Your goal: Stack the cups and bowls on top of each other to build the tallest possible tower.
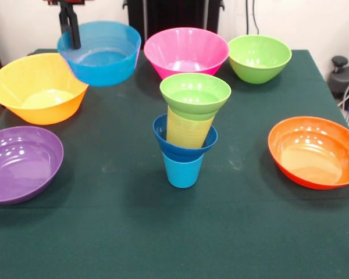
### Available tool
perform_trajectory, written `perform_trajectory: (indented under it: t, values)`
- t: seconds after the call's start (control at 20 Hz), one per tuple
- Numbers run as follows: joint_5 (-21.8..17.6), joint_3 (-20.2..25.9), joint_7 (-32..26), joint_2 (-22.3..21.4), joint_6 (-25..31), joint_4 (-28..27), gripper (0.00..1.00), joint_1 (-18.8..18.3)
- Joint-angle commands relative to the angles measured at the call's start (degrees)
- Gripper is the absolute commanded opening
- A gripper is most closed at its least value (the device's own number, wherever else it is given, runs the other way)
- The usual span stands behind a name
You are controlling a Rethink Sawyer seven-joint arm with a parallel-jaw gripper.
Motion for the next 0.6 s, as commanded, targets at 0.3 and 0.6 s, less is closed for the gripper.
perform_trajectory:
  t: [0.3,0.6]
  values:
    - [3.7,6.0,-9.0,-3.0,16.7,-10.4,0.00,1.4]
    - [2.0,5.1,-6.4,-1.6,18.9,-15.6,0.00,5.1]
